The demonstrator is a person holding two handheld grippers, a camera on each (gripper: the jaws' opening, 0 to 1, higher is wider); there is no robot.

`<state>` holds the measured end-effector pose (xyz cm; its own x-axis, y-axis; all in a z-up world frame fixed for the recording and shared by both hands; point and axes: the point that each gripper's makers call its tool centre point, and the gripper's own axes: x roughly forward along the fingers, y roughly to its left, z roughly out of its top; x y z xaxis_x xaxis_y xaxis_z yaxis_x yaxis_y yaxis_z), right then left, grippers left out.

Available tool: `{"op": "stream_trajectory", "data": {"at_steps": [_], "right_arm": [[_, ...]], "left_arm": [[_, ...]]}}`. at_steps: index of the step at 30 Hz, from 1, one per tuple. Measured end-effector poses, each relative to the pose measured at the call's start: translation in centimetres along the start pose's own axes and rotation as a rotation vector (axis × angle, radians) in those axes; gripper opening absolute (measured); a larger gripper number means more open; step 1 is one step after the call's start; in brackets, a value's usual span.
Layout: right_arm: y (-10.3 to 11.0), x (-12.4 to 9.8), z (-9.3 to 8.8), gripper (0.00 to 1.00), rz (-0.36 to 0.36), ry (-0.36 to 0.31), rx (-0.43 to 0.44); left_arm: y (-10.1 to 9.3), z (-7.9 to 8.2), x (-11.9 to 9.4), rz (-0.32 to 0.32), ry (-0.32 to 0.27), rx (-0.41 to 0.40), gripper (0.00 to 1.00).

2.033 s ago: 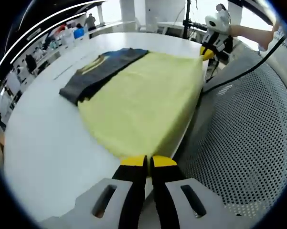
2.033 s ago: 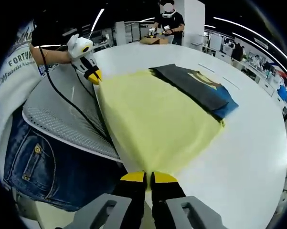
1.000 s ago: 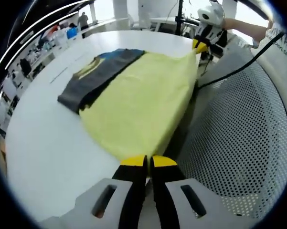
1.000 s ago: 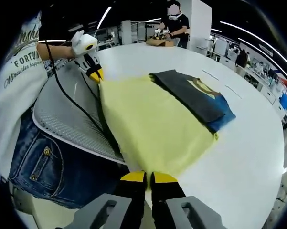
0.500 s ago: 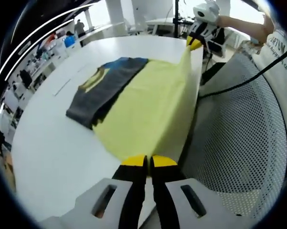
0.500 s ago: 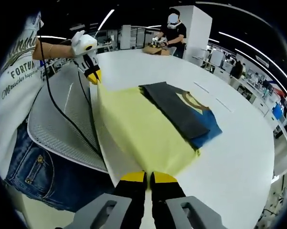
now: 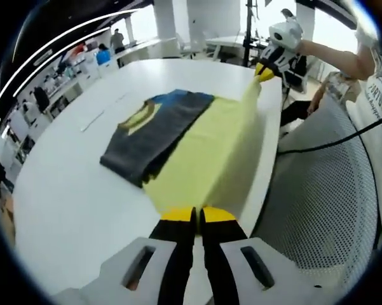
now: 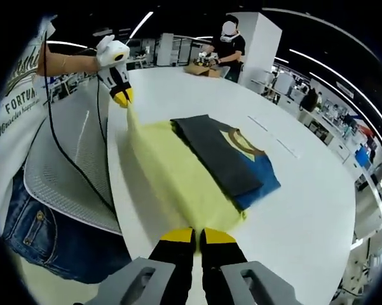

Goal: Fold the garment on the visible template until the final outline fits inside the template.

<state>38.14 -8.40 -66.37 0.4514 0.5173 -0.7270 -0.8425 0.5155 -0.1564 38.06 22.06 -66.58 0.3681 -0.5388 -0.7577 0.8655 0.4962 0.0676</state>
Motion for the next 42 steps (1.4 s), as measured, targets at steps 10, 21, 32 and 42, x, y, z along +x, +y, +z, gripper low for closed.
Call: {"op": "stream_trajectory", "data": {"at_steps": [10,21,32,42], "right_arm": [[-2.1,0.4,1.0,0.0,-0.05,-0.007,-0.014],[-4.2,0.4,2.1,0.0,-0.091,-0.001,-0.041],[-6.4,0.2,3.9,0.0,-0.135,-0.011,-0.075],[-8.4,0.3,5.2,0.0,-0.172,-0.026,-0.1]], "left_arm": [[1.9,1.5,0.5,0.015,-0.007,0.039,0.0],[3.8,3.3,0.3,0.031,-0.032,0.062,0.0],[5.6,4.8,0.1,0.054,-0.037,0.092,0.0],[7.3,6.4,0.0,0.092,-0.053,0.106,0.0]]}}
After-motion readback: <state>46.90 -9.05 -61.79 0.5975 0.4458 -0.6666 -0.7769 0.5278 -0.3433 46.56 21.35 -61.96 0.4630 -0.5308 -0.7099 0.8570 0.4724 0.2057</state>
